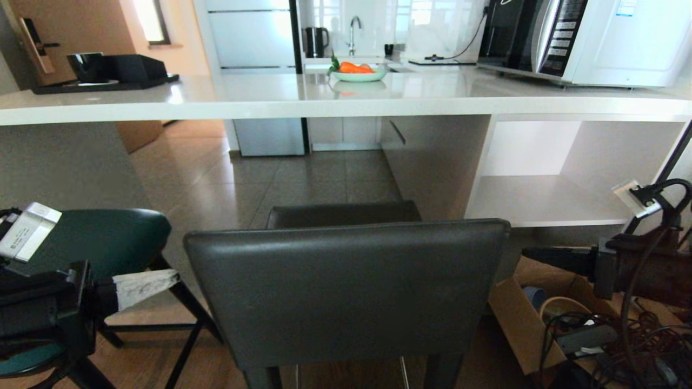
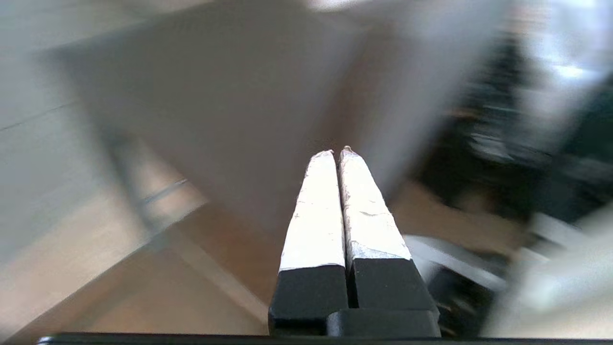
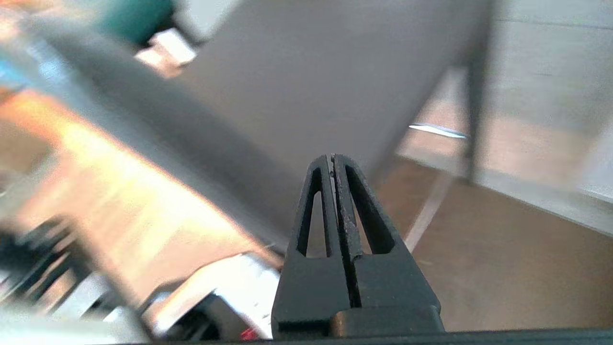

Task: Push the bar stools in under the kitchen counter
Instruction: Push the gray chair back under the dining table

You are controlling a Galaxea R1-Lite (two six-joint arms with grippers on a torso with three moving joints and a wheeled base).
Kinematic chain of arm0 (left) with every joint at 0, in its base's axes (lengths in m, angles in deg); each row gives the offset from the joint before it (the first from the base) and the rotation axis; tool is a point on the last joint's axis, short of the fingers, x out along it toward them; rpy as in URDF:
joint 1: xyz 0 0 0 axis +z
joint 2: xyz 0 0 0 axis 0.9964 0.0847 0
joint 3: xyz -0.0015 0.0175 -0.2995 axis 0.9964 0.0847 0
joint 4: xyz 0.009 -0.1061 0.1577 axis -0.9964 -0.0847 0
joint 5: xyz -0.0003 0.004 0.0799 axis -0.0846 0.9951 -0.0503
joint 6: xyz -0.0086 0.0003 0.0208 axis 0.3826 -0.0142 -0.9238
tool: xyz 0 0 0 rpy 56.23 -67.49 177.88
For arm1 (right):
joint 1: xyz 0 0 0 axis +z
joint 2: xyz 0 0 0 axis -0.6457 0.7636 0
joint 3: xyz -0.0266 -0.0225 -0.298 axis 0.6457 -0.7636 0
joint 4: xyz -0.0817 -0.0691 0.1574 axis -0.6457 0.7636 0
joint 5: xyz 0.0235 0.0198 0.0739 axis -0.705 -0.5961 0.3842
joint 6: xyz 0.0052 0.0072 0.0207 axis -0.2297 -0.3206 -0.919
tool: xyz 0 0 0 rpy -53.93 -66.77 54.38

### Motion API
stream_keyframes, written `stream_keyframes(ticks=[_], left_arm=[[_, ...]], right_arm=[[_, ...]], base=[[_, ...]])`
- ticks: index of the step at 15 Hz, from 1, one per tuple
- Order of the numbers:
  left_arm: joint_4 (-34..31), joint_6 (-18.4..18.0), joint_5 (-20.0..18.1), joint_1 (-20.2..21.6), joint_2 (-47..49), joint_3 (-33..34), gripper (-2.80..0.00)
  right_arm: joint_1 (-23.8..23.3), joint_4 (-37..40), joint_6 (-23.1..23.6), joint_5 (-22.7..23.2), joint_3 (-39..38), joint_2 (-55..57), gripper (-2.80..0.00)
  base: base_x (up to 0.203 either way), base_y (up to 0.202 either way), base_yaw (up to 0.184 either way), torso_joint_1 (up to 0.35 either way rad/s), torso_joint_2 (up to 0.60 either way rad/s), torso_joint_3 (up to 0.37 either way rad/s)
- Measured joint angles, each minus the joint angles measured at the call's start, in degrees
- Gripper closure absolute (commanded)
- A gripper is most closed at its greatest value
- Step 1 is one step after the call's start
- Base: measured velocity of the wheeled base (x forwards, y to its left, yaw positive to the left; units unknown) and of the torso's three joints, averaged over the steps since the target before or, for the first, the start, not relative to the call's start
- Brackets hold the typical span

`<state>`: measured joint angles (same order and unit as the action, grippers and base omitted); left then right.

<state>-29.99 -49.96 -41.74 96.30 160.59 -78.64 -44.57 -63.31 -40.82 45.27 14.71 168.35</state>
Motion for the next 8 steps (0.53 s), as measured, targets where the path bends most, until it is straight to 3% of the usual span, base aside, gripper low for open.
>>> stream_keyframes(ticks=[2, 5, 8], left_arm=[[0.45, -0.62, -5.7, -1.63, 1.46, 0.54, 0.0], [2.26, -4.62, -9.5, -2.54, 5.12, 2.14, 0.0], [10.89, -6.07, -10.69, -1.66, 8.72, 5.71, 0.0]], right_arm=[[-0.54, -0.2, 1.69, 5.52, 0.16, 1.25, 0.0], [-5.59, -0.27, 2.88, 13.94, -1.23, 2.41, 0.0], [-9.46, -3.55, 5.28, 21.66, -2.57, 6.41, 0.0]], base=[[0.0, 0.0, 0.0, 0.0, 0.0, 0.0], [0.0, 0.0, 0.0, 0.0, 0.0, 0.0], [0.0, 0.0, 0.0, 0.0, 0.0, 0.0]])
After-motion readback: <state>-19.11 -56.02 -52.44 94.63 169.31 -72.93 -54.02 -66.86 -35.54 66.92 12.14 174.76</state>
